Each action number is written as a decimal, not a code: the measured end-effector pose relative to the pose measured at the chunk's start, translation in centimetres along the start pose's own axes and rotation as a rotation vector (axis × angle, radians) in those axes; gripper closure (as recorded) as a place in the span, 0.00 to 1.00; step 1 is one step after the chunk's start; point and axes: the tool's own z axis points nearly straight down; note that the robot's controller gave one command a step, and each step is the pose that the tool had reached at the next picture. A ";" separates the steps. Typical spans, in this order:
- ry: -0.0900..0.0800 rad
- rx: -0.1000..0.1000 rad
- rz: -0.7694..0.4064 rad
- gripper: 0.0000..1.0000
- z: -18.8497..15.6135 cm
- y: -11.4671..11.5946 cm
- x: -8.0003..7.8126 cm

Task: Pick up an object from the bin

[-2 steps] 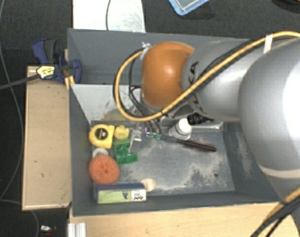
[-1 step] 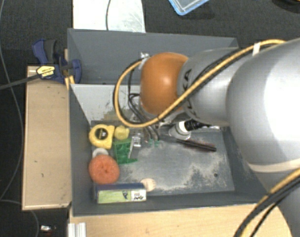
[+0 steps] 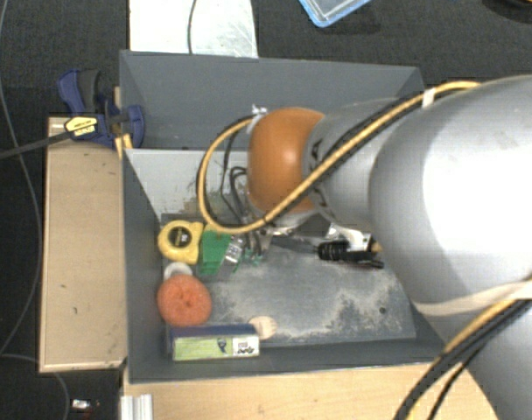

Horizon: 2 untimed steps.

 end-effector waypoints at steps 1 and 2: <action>0.002 0.006 -0.158 1.00 0.6 0.6 -0.2; 0.002 0.007 -0.158 1.00 0.6 0.6 -0.2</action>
Offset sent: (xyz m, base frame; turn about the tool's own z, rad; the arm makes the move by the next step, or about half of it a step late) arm 0.0000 0.0000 0.0000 0.0000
